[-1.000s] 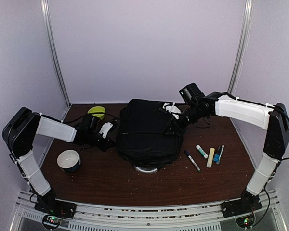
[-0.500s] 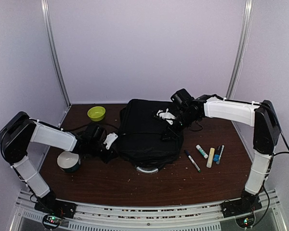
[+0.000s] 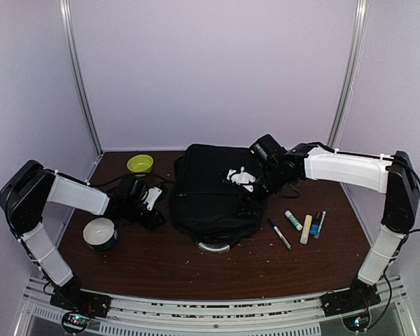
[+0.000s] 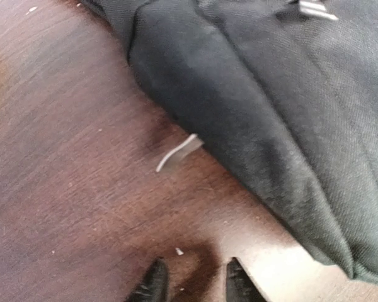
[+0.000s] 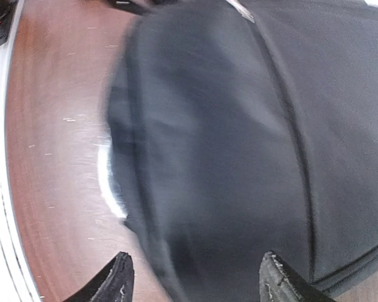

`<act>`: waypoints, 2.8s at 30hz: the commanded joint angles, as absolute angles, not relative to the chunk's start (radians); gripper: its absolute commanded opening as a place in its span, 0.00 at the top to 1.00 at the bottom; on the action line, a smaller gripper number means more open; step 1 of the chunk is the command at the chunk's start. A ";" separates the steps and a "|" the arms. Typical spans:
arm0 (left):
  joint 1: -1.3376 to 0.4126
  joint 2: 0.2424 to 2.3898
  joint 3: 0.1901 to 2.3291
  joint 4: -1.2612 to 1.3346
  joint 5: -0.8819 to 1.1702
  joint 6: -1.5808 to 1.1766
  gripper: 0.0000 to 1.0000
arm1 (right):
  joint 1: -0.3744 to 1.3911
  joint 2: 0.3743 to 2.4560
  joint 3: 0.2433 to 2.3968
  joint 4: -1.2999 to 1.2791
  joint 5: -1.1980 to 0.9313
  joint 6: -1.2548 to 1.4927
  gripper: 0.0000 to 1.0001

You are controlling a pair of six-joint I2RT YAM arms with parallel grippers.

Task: Pack the student bag
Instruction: Pick up the largest pocket of the bag from the student bag, then zip the largest pocket of the bag in the student bag.

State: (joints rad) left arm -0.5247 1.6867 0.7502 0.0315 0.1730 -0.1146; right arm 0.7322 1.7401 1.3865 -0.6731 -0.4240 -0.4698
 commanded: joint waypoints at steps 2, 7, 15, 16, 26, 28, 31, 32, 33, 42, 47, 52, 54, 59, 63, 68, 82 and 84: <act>-0.495 1.647 0.735 0.080 0.234 -0.118 0.58 | 0.888 1.690 1.358 -0.628 -0.271 -0.577 0.30; -0.488 1.637 0.711 0.096 0.224 -0.151 0.53 | 0.986 1.802 1.427 -0.592 -0.057 -0.578 0.33; -0.487 1.588 0.674 0.135 0.234 -0.186 0.52 | 1.064 1.917 1.461 -0.539 0.162 -0.571 0.42; -0.485 1.588 0.670 0.140 0.238 -0.185 0.52 | 1.064 1.916 1.454 -0.533 0.166 -0.569 0.43; -0.486 1.614 0.691 0.149 0.294 -0.132 0.60 | 1.066 1.911 1.432 -0.509 0.174 -0.584 0.82; -0.485 1.610 0.691 0.148 0.275 -0.117 0.56 | 1.065 1.900 1.423 -0.518 0.164 -0.593 0.90; -0.486 1.605 0.693 0.142 0.266 -0.094 0.52 | 1.066 1.851 1.376 -0.521 0.121 -0.613 0.97; -0.486 1.605 0.692 0.142 0.265 -0.089 0.47 | 1.065 1.833 1.357 -0.520 0.112 -0.616 0.97; -0.486 1.608 0.693 0.141 0.271 -0.081 0.38 | 1.065 1.812 1.345 -0.524 0.100 -0.621 0.98; -0.505 1.685 0.709 0.249 0.516 -0.028 0.42 | 1.066 1.699 1.234 -0.544 0.051 -0.620 1.00; -0.521 1.758 0.776 0.242 0.533 -0.013 0.47 | 1.065 1.698 1.238 -0.551 0.036 -0.607 1.00; -0.520 1.802 0.829 0.230 0.518 0.005 0.52 | 1.065 1.698 1.253 -0.561 0.032 -0.603 0.99; -0.521 1.813 0.843 0.227 0.523 0.009 0.56 | 1.065 1.698 1.253 -0.562 0.030 -0.602 0.99; -0.521 1.827 0.856 0.217 0.539 0.018 0.71 | 1.065 1.702 1.252 -0.560 0.029 -0.596 0.98; -0.521 1.826 0.849 0.203 0.515 0.021 0.85 | 1.066 1.703 1.254 -0.560 0.025 -0.593 0.98; -0.521 1.793 0.822 0.180 0.451 -0.005 0.96 | 1.054 1.696 1.293 -0.617 -0.045 -0.591 0.86; -0.531 1.637 0.687 0.136 0.420 -0.074 1.00 | 0.897 1.878 1.642 -0.725 -0.430 -0.462 0.60; -0.544 1.621 0.673 0.121 0.412 -0.074 1.00 | 0.896 1.932 1.703 -0.704 -0.398 -0.431 0.61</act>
